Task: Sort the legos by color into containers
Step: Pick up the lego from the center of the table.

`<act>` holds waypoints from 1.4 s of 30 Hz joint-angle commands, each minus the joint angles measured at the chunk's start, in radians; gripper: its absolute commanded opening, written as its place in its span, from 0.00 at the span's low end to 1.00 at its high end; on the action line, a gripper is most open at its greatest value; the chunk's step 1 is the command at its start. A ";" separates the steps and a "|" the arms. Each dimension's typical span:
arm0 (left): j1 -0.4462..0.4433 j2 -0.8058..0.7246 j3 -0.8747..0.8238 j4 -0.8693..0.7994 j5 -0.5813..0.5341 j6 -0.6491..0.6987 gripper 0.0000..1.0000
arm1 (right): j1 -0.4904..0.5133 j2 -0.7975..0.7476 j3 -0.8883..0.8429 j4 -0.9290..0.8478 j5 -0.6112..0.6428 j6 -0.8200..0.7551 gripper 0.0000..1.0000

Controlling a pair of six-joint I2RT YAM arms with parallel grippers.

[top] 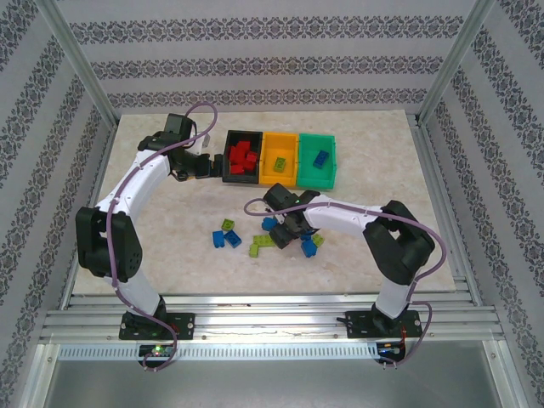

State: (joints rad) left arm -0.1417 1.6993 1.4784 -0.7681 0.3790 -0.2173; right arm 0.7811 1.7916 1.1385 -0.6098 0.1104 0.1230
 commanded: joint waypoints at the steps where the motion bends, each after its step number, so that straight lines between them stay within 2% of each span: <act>1: 0.011 -0.033 -0.011 0.032 0.011 -0.010 1.00 | 0.013 0.060 0.021 -0.059 0.011 -0.010 0.73; 13: 0.011 -0.035 -0.013 0.034 0.024 -0.013 1.00 | 0.013 0.089 0.024 -0.056 -0.025 -0.003 0.73; 25: 0.011 -0.035 -0.015 0.036 0.024 -0.017 1.00 | 0.019 0.160 0.074 -0.134 -0.051 0.000 0.75; 34: 0.010 -0.035 -0.016 0.038 0.033 -0.017 1.00 | 0.017 0.091 0.048 -0.179 -0.025 0.009 0.73; 38: 0.010 -0.036 -0.017 0.038 0.020 -0.016 1.00 | 0.014 0.072 0.052 -0.205 0.011 0.017 0.76; 42: 0.010 -0.029 -0.016 0.039 0.043 -0.020 1.00 | 0.015 0.077 0.043 -0.152 -0.039 0.037 0.75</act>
State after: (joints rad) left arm -0.1417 1.6932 1.4700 -0.7536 0.3981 -0.2249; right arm 0.7898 1.8729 1.2125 -0.7395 0.0731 0.1337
